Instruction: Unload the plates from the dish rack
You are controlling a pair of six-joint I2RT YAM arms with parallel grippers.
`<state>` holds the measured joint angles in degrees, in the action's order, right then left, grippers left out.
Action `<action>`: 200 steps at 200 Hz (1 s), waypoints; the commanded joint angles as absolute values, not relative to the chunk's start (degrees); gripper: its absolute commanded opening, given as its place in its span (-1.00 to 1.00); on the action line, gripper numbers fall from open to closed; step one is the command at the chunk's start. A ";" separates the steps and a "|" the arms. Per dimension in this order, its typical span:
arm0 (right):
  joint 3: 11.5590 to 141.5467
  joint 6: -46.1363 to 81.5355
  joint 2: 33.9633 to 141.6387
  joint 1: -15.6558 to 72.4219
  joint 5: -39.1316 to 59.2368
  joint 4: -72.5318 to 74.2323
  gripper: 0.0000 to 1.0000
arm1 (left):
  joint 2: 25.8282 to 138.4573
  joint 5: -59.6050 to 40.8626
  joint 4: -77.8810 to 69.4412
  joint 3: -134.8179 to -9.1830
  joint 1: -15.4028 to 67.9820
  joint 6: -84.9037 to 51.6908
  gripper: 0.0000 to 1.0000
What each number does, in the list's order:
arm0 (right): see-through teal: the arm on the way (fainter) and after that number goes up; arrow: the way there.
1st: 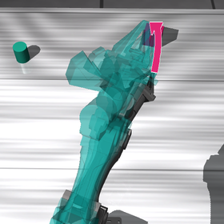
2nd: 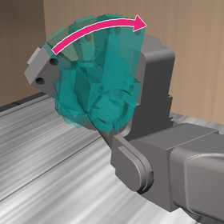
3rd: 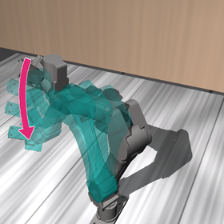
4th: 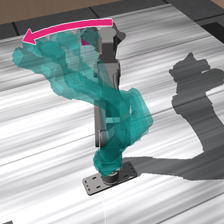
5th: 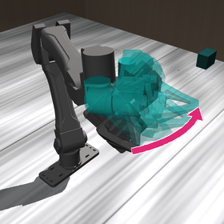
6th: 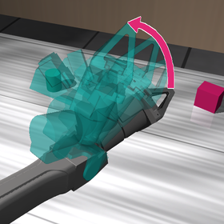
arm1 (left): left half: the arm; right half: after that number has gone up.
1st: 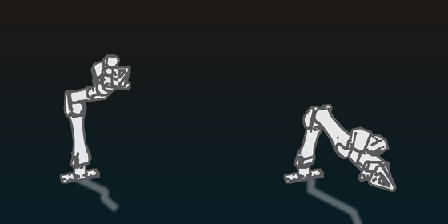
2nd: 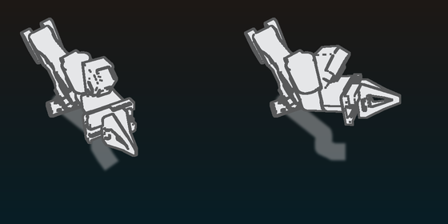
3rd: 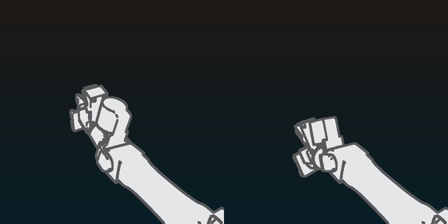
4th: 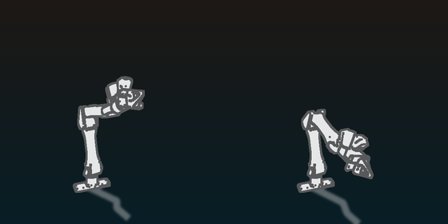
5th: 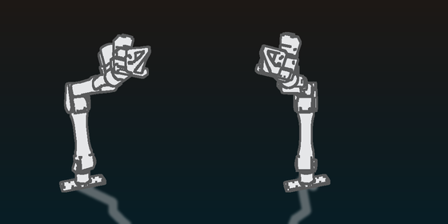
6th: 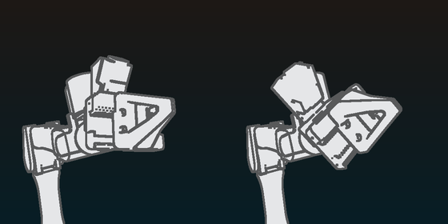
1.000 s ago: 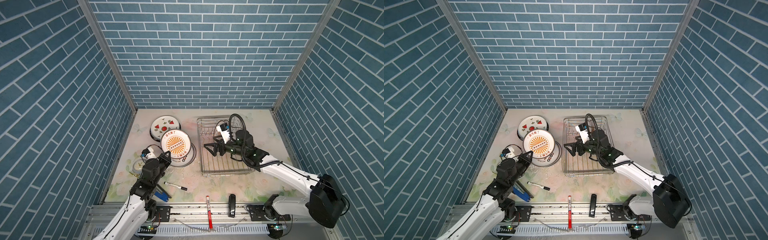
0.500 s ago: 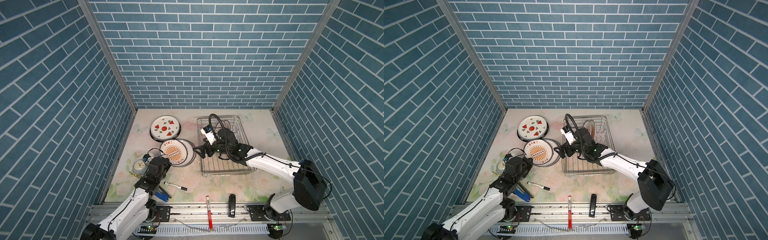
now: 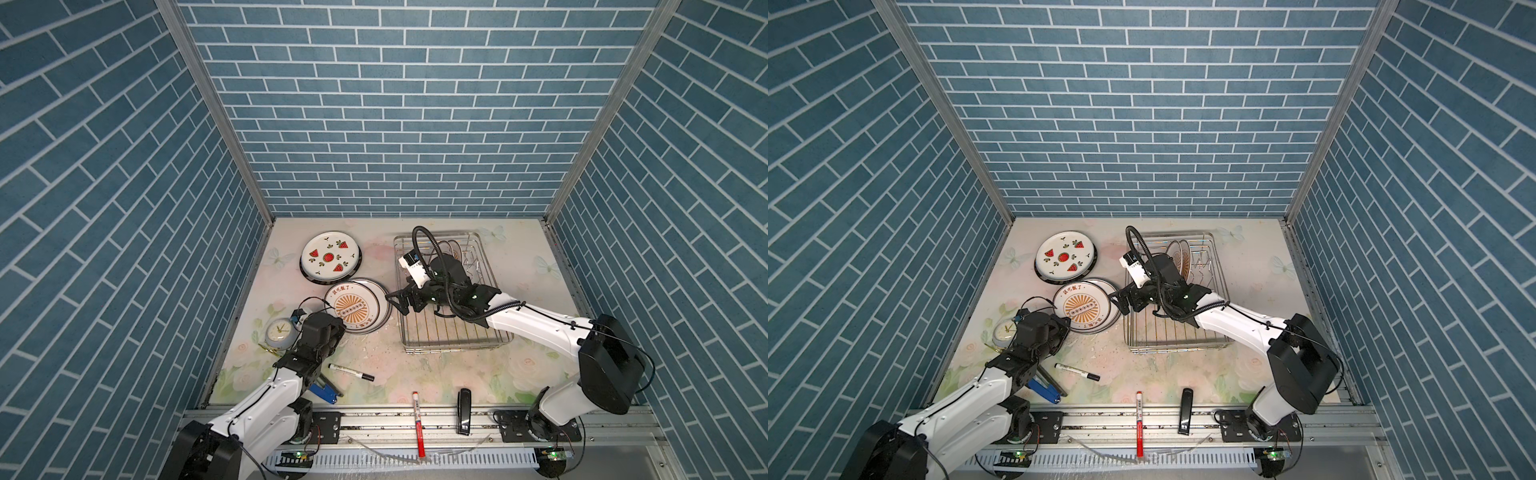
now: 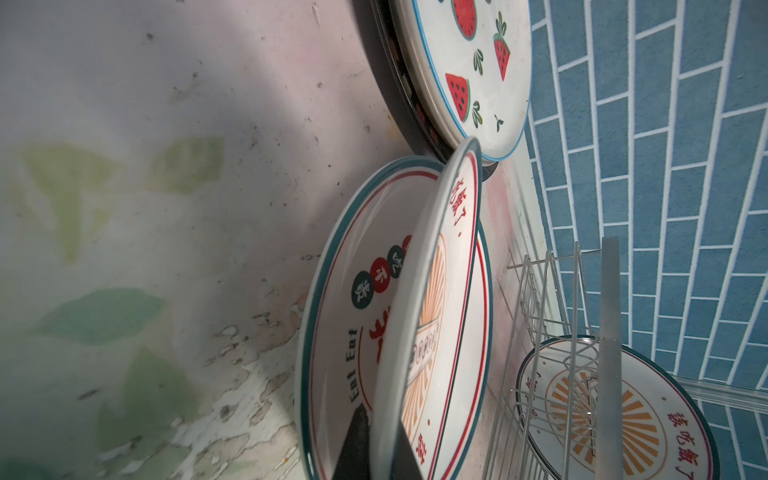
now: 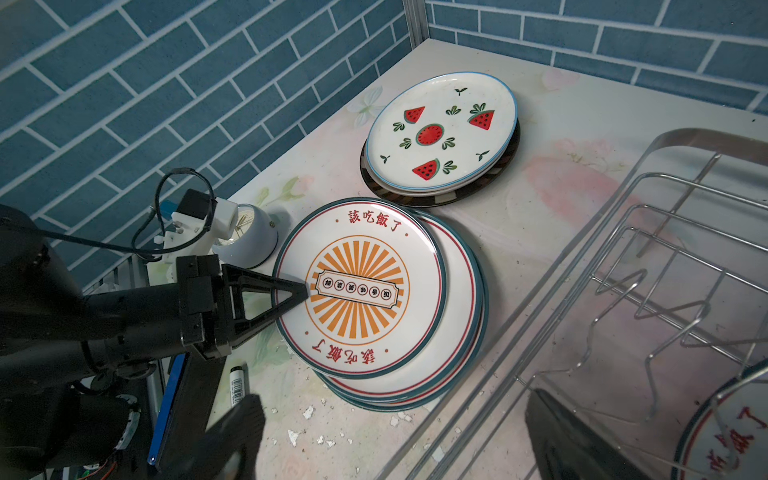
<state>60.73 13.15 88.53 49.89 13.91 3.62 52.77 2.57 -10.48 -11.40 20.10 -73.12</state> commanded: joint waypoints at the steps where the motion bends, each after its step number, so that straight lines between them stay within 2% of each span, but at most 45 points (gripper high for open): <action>1: 63.01 11.51 88.69 50.19 12.16 2.11 0.98 | 54.22 0.70 -11.28 -13.44 19.95 -72.33 -0.74; 44: 62.81 11.60 88.53 50.27 11.60 2.11 0.98 | 54.64 0.18 -6.77 -15.36 19.95 -72.51 -0.58; 61: 63.09 11.67 88.68 50.19 11.60 1.78 0.98 | 53.97 0.65 -6.85 -15.10 19.95 -72.86 -0.36; 100: 62.98 11.56 88.73 50.23 11.31 1.96 0.98 | 54.01 0.71 -6.11 -15.54 20.02 -72.36 -0.31; 114: 63.25 11.77 88.95 50.19 11.54 1.97 0.98 | 54.03 0.77 -5.68 -15.74 20.04 -72.08 -0.18; 136: 63.29 11.69 89.03 50.19 11.26 1.63 0.98 | 53.18 1.70 -4.15 -16.38 20.13 -70.73 0.33; 156: 63.31 11.60 89.02 50.20 11.33 1.55 0.98 | 51.38 4.49 0.57 -18.54 20.13 -68.92 0.52; 200: 62.82 11.42 88.55 50.20 10.75 1.72 0.98 | 50.68 5.19 1.25 -18.91 20.13 -68.95 0.55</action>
<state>60.73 13.13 88.64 49.89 11.94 1.67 50.76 3.49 -1.58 -17.56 20.18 -70.22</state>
